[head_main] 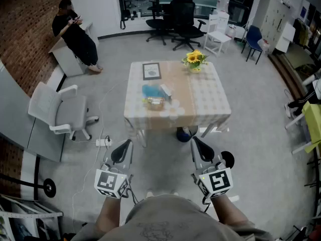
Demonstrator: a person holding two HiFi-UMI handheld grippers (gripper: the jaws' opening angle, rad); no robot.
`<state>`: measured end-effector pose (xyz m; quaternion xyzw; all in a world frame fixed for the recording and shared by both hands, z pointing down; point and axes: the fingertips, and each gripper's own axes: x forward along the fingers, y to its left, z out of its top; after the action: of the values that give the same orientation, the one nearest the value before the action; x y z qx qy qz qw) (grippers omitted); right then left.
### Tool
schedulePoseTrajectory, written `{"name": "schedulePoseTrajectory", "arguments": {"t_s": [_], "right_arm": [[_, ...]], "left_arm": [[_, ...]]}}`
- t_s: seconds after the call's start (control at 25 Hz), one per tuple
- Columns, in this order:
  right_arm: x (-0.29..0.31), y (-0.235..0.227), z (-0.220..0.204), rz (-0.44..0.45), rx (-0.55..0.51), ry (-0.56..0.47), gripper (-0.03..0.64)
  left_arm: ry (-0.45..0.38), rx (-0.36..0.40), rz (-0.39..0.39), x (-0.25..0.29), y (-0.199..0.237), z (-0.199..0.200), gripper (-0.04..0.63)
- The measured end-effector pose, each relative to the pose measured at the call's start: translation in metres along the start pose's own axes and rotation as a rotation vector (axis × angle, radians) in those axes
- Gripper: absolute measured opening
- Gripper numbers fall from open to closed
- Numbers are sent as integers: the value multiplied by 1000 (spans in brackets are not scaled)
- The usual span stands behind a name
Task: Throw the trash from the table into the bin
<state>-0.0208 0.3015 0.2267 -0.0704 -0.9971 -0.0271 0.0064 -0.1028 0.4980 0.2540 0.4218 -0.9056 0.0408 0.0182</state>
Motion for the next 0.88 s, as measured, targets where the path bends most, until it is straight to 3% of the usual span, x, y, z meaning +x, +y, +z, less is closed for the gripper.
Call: {"name": "schedulePoseTrajectory", "arguments": {"t_s": [0.88], "right_arm": [[-1,-18,-10,-19,69,13,2]], "left_arm": [[30,-8,-5,11,-3,-7,8]]}}
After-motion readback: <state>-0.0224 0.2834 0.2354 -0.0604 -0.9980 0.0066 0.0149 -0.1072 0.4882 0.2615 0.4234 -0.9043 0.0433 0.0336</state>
